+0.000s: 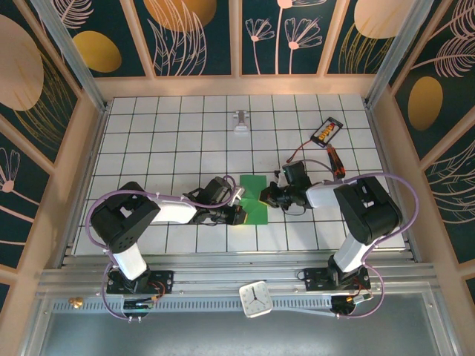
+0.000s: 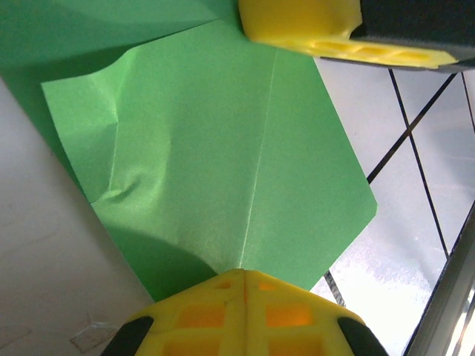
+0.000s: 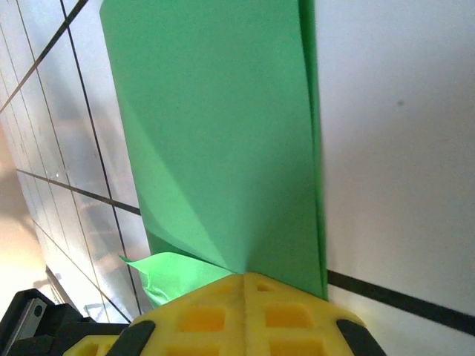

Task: Fold a paper plane with a square sheet of paper (pick it up from the middle)
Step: Fold the triangle a second time at the center of the table.

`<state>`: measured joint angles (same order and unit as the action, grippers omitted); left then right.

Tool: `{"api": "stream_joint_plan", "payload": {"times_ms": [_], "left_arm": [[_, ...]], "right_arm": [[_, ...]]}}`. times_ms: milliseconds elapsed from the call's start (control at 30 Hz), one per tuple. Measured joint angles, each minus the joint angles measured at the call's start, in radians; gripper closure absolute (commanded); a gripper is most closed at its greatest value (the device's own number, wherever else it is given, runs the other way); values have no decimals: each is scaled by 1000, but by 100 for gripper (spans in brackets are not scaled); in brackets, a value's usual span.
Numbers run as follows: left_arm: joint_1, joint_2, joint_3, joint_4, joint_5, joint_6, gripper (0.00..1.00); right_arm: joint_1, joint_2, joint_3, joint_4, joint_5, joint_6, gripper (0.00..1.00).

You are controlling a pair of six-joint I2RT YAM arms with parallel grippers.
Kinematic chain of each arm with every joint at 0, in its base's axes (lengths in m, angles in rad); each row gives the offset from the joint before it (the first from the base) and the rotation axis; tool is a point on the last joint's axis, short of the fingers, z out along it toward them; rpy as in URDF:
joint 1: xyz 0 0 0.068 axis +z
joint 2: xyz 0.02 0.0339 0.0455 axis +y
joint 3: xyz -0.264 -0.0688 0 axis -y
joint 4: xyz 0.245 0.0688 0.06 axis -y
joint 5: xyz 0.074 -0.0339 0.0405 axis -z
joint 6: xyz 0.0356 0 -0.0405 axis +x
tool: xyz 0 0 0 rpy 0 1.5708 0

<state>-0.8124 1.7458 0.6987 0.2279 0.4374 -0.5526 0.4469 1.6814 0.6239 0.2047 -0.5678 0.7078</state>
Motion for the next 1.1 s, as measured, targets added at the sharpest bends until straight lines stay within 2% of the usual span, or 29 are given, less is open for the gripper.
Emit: {"api": "stream_joint_plan", "payload": {"times_ms": [433, 600, 800, 1100], "left_arm": [[0, -2, -4, 4, -2, 0, 100], [0, -3, -4, 4, -2, 0, 100], [0, -3, -4, 4, -2, 0, 100], [0, -3, -3, 4, -2, 0, 100]], "right_arm": [[-106, 11, 37, -55, -6, -61, 100], [-124, -63, 36, -86, 41, -79, 100], [-35, -171, 12, -85, 52, -69, 100], [148, -130, -47, -26, 50, 37, 100]]}}
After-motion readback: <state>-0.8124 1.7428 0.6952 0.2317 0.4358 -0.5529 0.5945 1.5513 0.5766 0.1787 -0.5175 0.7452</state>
